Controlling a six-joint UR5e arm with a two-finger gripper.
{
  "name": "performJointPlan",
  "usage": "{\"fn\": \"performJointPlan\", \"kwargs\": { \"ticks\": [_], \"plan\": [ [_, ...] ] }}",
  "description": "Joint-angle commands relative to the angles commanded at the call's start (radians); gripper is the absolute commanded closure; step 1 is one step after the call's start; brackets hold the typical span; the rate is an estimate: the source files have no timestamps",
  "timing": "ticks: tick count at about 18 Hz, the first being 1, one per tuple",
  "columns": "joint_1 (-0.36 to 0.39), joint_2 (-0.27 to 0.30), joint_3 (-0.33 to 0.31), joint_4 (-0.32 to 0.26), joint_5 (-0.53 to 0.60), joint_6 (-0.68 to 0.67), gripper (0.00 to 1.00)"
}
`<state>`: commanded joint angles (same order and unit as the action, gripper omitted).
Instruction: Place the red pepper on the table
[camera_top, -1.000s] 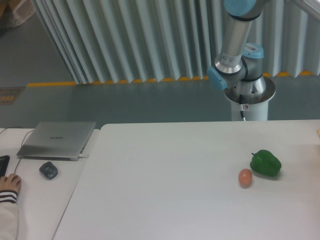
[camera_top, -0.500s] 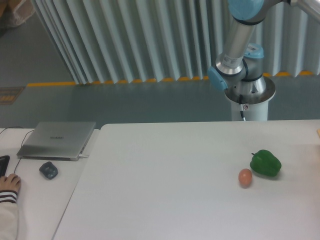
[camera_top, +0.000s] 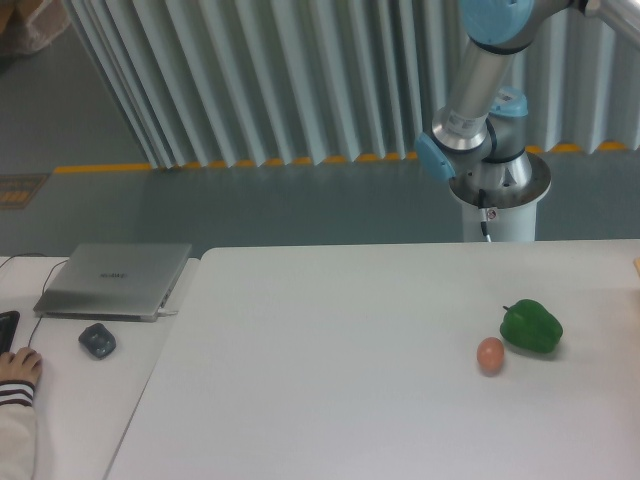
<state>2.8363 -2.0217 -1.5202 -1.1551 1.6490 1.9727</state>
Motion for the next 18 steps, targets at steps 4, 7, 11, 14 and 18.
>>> {"fn": "performJointPlan", "kwargs": {
  "ticks": [4,7,11,14,18],
  "plan": [
    [0.0,-0.003,-0.006,0.0,0.0,0.0,0.0],
    [-0.002,-0.006,-0.008,0.0,0.066,0.0,0.0],
    [-0.005,-0.008,-0.002,0.012,0.091,-0.02,0.07],
    [-0.008,-0.008,-0.003,0.012,0.089,-0.046,0.07],
    [-0.015,-0.009,-0.005,0.012,0.08,-0.084,0.06]
  ]
}}
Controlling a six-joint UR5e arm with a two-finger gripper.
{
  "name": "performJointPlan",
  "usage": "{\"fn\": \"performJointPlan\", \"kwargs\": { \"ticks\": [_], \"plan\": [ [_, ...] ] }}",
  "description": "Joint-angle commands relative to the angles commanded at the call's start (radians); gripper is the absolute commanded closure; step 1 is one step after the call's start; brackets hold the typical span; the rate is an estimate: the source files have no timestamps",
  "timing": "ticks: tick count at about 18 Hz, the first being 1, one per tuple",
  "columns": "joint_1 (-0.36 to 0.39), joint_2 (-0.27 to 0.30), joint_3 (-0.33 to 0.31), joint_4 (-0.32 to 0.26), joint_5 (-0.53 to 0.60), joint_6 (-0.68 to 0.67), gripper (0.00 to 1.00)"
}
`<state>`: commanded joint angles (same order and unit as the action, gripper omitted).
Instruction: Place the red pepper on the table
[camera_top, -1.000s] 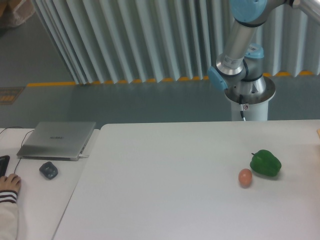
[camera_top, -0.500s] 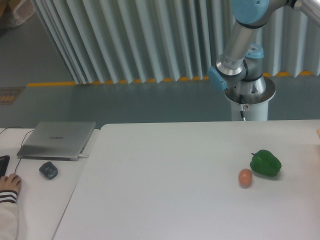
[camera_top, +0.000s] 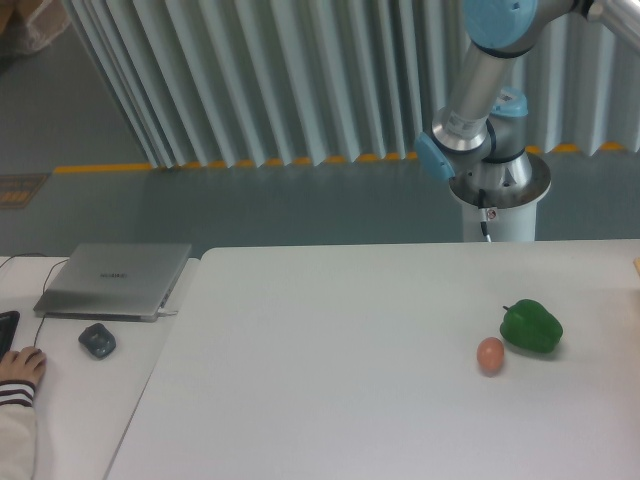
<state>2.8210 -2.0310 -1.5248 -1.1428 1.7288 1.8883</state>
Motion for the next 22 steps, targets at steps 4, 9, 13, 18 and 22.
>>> {"fn": "performJointPlan", "kwargs": {
  "ticks": [4,9,13,18,22],
  "plan": [
    [-0.003,0.0,-0.005,0.002,0.0,-0.002,0.06],
    [-0.003,0.002,-0.005,0.002,0.0,-0.002,0.19],
    [-0.005,0.002,-0.005,0.0,0.0,-0.002,0.35],
    [-0.014,0.008,0.008,-0.002,0.0,0.0,0.37],
    [-0.035,0.028,0.021,-0.012,0.0,-0.002,0.37]
  ]
}}
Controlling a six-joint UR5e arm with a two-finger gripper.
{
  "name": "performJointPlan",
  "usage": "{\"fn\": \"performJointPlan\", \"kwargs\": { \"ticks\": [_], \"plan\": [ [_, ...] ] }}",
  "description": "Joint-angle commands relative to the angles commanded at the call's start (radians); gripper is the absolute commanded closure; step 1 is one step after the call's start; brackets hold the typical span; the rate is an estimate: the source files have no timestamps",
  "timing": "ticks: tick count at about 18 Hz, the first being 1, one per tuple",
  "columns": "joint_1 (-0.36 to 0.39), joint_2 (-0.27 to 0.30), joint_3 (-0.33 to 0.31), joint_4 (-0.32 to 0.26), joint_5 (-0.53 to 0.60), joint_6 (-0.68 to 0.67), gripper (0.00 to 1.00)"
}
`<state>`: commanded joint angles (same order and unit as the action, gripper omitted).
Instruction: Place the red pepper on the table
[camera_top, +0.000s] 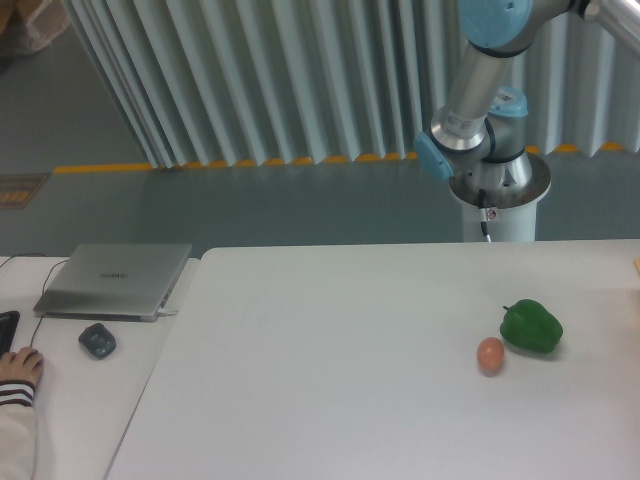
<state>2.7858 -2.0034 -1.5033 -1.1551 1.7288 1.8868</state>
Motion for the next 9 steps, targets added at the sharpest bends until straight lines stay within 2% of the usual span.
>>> {"fn": "performJointPlan", "kwargs": {
  "ticks": [1,2,3,9],
  "plan": [
    [-0.003,0.002,0.0,0.0,0.0,0.0,0.37],
    [-0.005,0.002,0.0,0.0,0.0,-0.002,0.44],
    [-0.005,0.005,0.0,-0.002,0.0,-0.003,0.46],
    [-0.005,0.038,0.014,-0.09,-0.051,-0.008,0.46]
  ]
}}
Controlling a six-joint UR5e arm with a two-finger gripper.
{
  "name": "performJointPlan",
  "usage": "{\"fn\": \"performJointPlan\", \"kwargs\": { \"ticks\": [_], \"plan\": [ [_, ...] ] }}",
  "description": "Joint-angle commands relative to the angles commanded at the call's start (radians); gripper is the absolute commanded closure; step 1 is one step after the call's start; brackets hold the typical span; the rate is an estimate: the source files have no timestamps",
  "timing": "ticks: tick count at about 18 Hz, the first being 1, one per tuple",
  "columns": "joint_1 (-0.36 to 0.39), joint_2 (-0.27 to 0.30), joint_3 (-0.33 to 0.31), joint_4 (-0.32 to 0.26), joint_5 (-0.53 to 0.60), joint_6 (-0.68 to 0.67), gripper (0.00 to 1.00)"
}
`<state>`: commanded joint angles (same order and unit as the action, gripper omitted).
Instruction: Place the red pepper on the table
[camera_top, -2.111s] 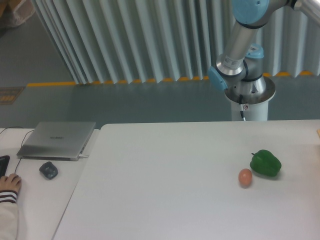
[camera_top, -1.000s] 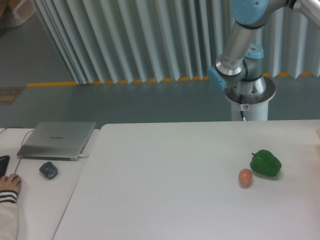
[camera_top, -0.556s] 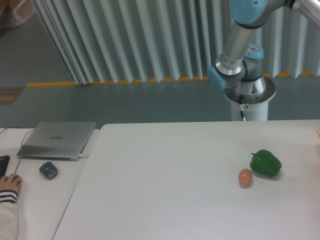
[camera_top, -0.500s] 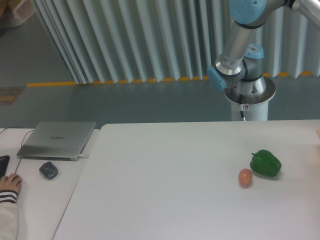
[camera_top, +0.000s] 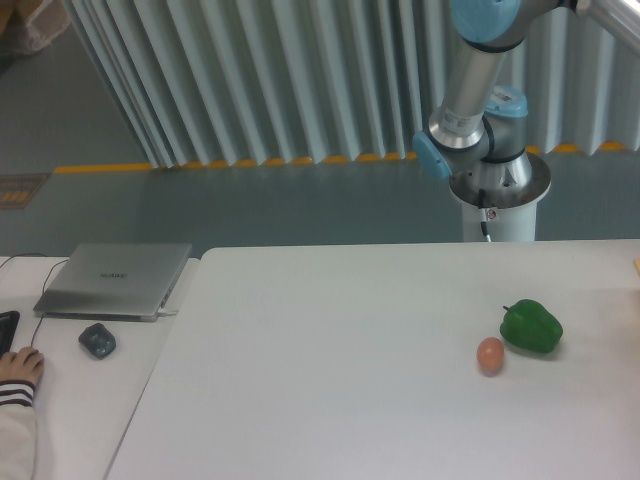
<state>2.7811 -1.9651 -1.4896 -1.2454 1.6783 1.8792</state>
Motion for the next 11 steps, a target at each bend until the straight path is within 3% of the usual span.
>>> {"fn": "performJointPlan", "kwargs": {
  "ticks": [6,11],
  "plan": [
    [-0.021,0.046,0.026,-0.107,-0.089,-0.047,0.46],
    [-0.043,0.083,0.037,-0.143,-0.184,-0.142,0.46]
  ]
}}
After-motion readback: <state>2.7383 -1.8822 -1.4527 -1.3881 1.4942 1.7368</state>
